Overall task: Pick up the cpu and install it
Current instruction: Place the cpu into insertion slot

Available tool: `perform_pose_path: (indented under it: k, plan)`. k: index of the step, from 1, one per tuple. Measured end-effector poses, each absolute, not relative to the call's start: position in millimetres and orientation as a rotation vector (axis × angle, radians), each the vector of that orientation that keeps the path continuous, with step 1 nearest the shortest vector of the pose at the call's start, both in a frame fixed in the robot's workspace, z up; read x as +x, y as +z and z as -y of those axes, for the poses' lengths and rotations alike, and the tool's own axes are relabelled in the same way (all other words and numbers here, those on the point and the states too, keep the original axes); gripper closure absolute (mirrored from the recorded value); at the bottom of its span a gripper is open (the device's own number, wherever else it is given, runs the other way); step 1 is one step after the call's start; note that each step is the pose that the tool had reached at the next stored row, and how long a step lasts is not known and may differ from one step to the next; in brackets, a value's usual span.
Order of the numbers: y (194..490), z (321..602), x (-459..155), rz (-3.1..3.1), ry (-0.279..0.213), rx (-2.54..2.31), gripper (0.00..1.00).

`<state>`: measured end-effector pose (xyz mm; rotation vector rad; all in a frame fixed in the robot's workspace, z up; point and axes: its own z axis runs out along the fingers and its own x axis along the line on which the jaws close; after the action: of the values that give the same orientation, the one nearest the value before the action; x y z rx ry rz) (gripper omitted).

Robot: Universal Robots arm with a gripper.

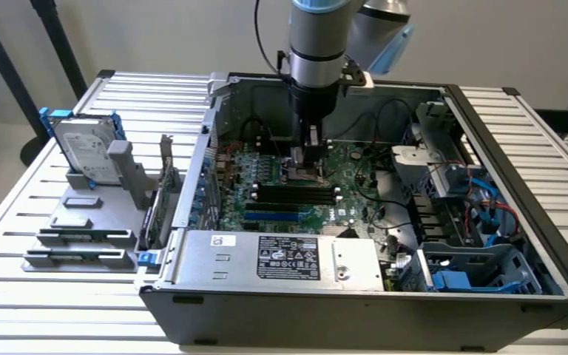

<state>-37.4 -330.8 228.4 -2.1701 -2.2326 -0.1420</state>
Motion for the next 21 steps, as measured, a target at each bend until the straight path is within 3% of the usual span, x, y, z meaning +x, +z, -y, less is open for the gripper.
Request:
perform_pose_path:
  k: [21]
  plan:
    - [218.2,337.6,-38.2,2.211,-0.132,-2.189,0.45]
